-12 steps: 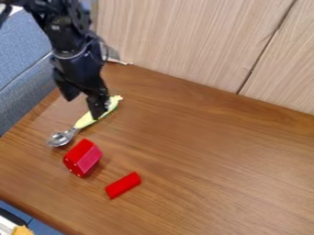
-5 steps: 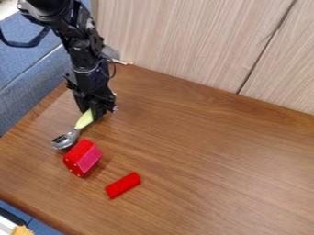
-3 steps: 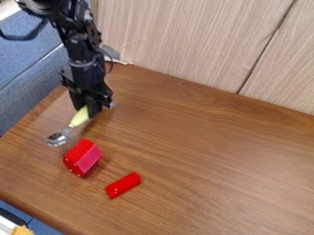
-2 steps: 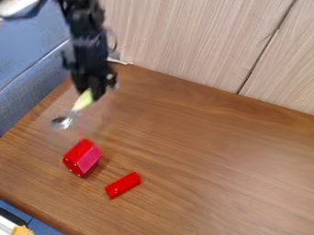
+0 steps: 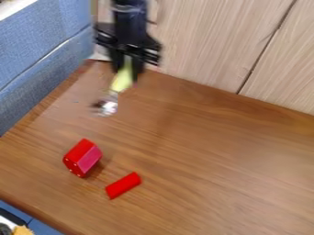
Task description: Took the yellow spoon to the right side of the table
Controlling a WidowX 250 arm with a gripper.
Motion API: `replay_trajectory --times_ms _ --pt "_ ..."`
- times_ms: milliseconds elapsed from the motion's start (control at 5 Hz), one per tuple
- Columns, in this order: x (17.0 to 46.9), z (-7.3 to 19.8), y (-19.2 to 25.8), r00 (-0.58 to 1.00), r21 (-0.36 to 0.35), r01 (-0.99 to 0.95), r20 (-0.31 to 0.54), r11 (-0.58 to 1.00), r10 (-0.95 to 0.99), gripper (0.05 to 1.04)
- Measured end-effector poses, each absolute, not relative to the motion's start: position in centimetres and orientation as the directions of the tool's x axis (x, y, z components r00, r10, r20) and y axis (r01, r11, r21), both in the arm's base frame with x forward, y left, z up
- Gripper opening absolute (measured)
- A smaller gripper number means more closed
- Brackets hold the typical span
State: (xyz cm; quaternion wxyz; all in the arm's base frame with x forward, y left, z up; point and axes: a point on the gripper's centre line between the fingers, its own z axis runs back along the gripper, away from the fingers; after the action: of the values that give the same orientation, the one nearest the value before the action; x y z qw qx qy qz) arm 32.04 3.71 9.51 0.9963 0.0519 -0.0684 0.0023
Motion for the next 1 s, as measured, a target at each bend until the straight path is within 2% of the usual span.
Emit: replay_trajectory --times_ms 200,600,1000 --pt "32.6 8.9 0.0 0.989 0.053 -0.023 0.146 0.998 0.015 0.375" --pt "33.7 5.2 -7.1 0.991 0.035 -0.01 0.135 0.999 0.005 0.375" --pt "33.9 0.8 -9.4 0.991 0.04 -0.012 0.135 0.999 0.007 0.375"
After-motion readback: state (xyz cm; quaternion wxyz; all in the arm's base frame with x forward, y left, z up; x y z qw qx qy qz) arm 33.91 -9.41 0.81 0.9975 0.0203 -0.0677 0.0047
